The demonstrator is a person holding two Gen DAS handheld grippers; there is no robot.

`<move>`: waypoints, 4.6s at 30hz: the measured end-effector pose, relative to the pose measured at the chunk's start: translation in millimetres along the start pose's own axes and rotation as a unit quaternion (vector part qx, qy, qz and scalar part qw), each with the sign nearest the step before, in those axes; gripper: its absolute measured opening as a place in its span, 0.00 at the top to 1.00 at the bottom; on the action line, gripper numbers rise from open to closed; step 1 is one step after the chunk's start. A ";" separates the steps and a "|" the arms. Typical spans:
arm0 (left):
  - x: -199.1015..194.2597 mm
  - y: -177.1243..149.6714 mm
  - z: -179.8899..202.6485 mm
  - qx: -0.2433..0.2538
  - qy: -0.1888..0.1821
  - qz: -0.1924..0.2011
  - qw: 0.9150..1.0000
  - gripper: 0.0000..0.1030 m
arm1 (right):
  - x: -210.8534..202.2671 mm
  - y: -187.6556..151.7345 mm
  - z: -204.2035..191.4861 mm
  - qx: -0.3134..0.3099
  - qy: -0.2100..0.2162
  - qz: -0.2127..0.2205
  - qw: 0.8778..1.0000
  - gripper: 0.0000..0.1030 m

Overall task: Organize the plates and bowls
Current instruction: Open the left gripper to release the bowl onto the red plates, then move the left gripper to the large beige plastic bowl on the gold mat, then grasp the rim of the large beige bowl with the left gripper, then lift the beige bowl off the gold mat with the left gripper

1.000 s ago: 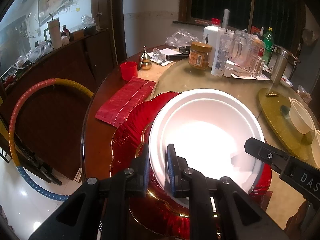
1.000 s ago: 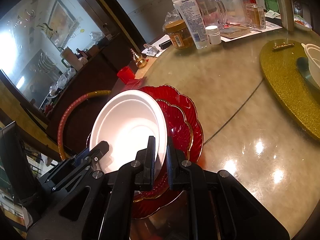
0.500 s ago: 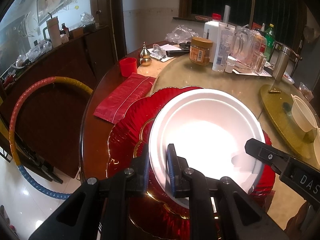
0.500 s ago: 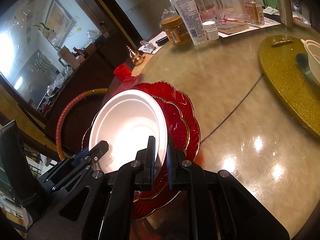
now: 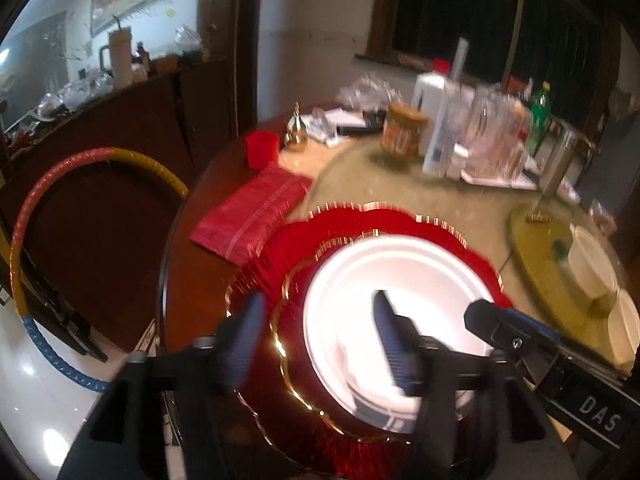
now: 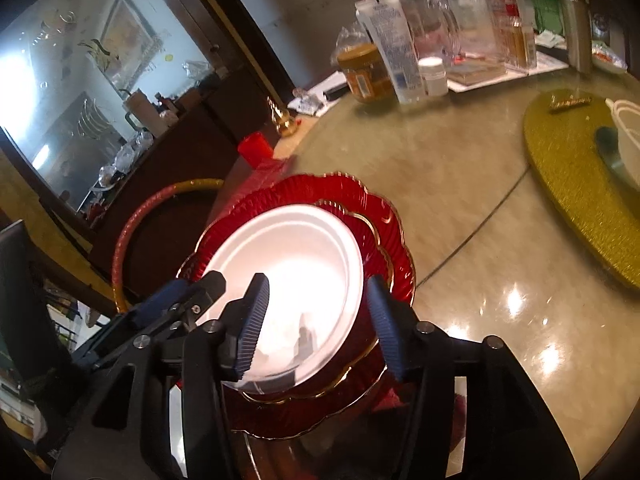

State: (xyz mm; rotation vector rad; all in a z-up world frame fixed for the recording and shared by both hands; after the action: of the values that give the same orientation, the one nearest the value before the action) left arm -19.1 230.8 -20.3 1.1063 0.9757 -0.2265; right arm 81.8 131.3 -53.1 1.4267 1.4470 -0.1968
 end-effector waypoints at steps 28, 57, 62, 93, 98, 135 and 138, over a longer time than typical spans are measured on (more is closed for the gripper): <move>-17.1 17.4 175.7 0.080 -0.192 0.007 0.978 0.20 | -156.8 -37.1 201.2 0.358 0.054 0.152 0.920 0.28; 100.1 44.0 334.8 0.069 -0.196 -0.133 0.969 0.20 | -164.4 92.1 329.4 0.303 -0.135 0.053 0.942 0.28; 112.2 39.7 345.4 0.084 -0.180 -0.144 0.970 0.20 | -149.7 99.7 338.9 0.297 -0.174 0.026 0.938 0.28; 60.4 6.5 261.8 0.159 -0.123 -0.094 0.975 0.81 | -143.9 40.1 234.1 0.235 -0.146 0.041 0.960 0.90; 51.9 -8.4 236.8 0.160 -0.120 -0.096 0.975 0.81 | -143.6 13.2 211.9 0.229 -0.129 0.052 0.964 0.90; 19.7 -46.6 195.0 0.189 -0.095 -0.033 0.977 0.81 | -136.1 -61.4 171.3 0.189 -0.112 0.133 0.967 0.90; 19.8 -47.1 195.1 0.191 -0.093 -0.030 0.977 0.81 | -134.7 -61.5 172.1 0.188 -0.111 0.133 0.967 0.90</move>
State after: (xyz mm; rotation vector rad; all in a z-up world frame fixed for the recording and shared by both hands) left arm 71.2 52.4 -46.3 1.3780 0.8168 -0.5752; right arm 89.6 -95.4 -62.7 1.8257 1.0566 -0.4629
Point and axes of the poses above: each gripper's, at about its wrist camera, not at the fingertips, and x roughly the way its jaws point, z to its right, y to its top, the point moved 1 cm from there along x, roughly the way its jaws point, and after that the axes turned 5 degrees about -z, right-handed, at the moved point
